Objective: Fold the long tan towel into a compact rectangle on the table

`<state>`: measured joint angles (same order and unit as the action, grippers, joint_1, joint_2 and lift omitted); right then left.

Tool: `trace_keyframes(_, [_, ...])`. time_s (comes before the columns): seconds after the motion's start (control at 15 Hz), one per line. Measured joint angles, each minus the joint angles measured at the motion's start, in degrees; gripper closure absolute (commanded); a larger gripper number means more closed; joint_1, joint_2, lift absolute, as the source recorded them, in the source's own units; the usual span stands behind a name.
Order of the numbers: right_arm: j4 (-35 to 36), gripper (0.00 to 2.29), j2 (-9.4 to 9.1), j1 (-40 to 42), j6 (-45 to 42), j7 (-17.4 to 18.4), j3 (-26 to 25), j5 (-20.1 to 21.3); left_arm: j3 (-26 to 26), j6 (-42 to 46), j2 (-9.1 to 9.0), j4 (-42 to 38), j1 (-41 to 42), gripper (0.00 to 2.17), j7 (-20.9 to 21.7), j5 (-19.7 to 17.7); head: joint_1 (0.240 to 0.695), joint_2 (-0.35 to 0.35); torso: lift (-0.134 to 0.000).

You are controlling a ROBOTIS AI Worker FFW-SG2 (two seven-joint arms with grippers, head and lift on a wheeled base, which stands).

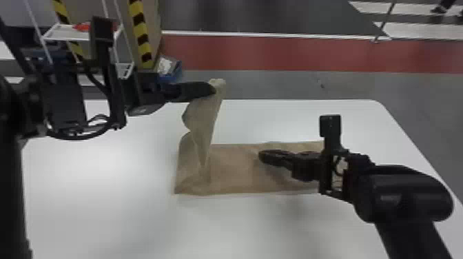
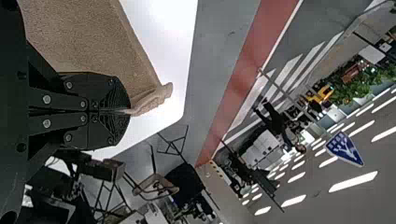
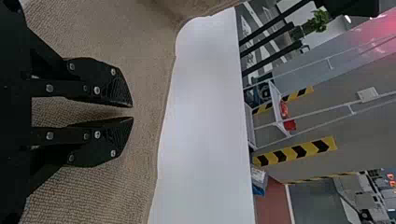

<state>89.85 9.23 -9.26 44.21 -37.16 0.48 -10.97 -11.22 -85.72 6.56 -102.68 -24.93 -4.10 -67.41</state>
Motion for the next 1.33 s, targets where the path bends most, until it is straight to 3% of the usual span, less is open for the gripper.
trace_keyframes(0.47, [4.75,0.04,3.32,4.41,-4.99,0.07,-13.22,-6.96,5.43,4.29,-1.03,-2.55,4.10,1.79,-3.48,8.08,0.695,-0.175,-0.128])
trace_keyframes(0.73, [4.97,0.04,6.74,7.26,-8.09,0.07,-20.39,-11.37,11.39,15.58,-2.91,-2.73,8.31,1.79,-5.12,11.27,0.684,-0.279,-0.128])
trace_keyframes(0.93, [4.84,0.04,8.25,9.34,-9.57,0.04,-23.65,-13.02,16.36,24.08,-4.40,-1.92,10.96,1.79,-6.04,11.77,0.680,-0.350,-0.128])
trace_keyframes(1.13, [4.81,0.04,8.93,10.59,-10.38,-0.01,-25.08,-13.99,20.65,28.72,-5.54,-0.09,12.72,1.78,-5.79,12.05,0.686,-0.350,-0.128])
trace_keyframes(1.27, [4.81,0.04,9.04,10.91,-10.49,-0.01,-25.36,-14.22,23.53,33.37,-5.79,2.01,13.86,1.57,-5.55,12.63,0.695,-0.350,-0.128])
trace_keyframes(1.33, [4.81,0.04,9.05,11.00,-10.49,-0.01,-25.38,-14.28,25.43,37.97,-5.82,3.66,14.54,1.57,-5.26,13.13,0.695,-0.350,-0.128])
